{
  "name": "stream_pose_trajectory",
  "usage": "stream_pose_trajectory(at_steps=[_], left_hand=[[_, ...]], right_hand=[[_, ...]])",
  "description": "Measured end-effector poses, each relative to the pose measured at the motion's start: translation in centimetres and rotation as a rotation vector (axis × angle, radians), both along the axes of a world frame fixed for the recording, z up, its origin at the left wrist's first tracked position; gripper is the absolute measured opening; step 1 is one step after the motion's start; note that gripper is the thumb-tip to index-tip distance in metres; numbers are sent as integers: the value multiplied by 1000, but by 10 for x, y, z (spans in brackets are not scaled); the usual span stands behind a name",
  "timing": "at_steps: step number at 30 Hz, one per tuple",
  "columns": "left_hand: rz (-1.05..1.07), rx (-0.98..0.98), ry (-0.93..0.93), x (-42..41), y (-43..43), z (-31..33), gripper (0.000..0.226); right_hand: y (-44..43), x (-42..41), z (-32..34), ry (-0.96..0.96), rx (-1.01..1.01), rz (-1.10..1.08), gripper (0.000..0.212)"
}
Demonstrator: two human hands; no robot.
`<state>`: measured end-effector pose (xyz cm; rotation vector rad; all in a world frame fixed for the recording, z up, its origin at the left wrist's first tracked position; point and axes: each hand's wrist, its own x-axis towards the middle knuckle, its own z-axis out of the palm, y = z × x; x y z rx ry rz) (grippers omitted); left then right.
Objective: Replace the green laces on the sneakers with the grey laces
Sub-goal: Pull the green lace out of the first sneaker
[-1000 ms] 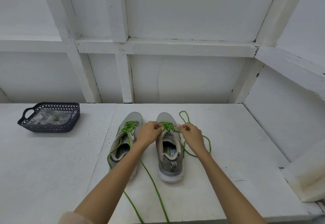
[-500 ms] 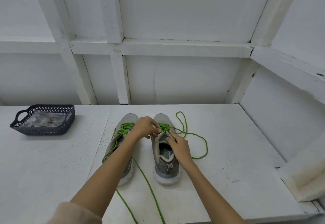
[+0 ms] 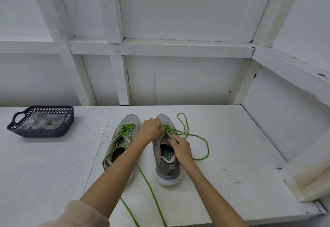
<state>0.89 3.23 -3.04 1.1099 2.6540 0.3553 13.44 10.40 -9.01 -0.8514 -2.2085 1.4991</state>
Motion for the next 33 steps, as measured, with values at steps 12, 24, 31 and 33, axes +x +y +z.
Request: stream_pose_trajectory(at_steps=[12,24,31,33], left_hand=[[33,234,-220,-12,-19,-14,15],[152,234,-21,3,-22,-17,29],[262,367,83,1,-21,-17,31],[240,294,2,5,-23,-20,38]], right_hand=[[0,-2,-3,-5,-10,-24,41],[0,-1,-3,5,-24,-26,42],[-1,0,-3,31,-25,-18,38],[-1,0,-3,31,-26,-23,37]])
